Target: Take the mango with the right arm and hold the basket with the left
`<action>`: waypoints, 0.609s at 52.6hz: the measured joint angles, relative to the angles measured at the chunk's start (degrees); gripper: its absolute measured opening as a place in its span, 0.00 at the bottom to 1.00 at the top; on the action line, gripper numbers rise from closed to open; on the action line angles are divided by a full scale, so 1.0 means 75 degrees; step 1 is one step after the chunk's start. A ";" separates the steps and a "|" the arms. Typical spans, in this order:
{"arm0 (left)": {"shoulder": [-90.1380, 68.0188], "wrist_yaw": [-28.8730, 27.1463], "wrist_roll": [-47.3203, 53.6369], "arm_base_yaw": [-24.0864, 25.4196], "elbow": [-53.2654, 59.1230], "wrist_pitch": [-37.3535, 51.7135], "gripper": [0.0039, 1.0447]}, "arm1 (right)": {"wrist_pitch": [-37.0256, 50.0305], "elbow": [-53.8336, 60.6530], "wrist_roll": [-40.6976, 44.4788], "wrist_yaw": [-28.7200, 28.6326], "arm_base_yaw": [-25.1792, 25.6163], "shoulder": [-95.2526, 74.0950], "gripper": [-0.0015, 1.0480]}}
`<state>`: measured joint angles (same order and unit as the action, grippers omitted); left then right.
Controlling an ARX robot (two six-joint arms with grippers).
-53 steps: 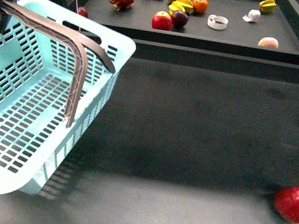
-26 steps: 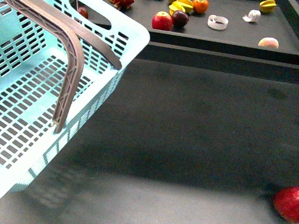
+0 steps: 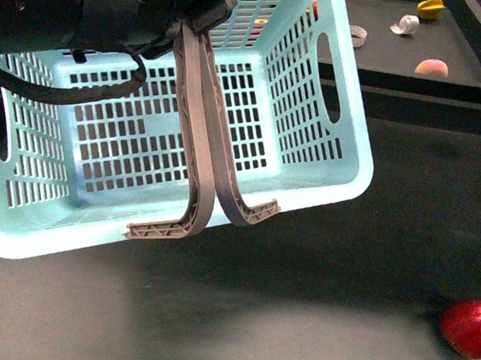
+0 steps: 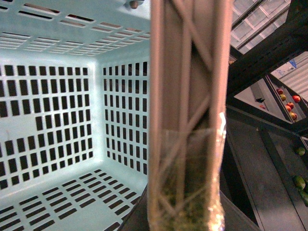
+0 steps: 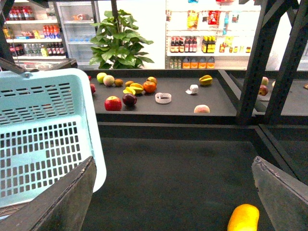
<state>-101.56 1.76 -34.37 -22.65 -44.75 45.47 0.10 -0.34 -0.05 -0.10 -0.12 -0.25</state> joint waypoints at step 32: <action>0.0012 0.0498 0.0373 -0.0796 -0.0160 -0.0460 0.06 | 0.0000 0.0000 0.0003 0.0000 0.0000 0.0000 0.92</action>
<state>-101.47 5.50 -31.57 -28.62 -45.95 42.02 0.10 -0.34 -0.03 -0.10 -0.12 -0.25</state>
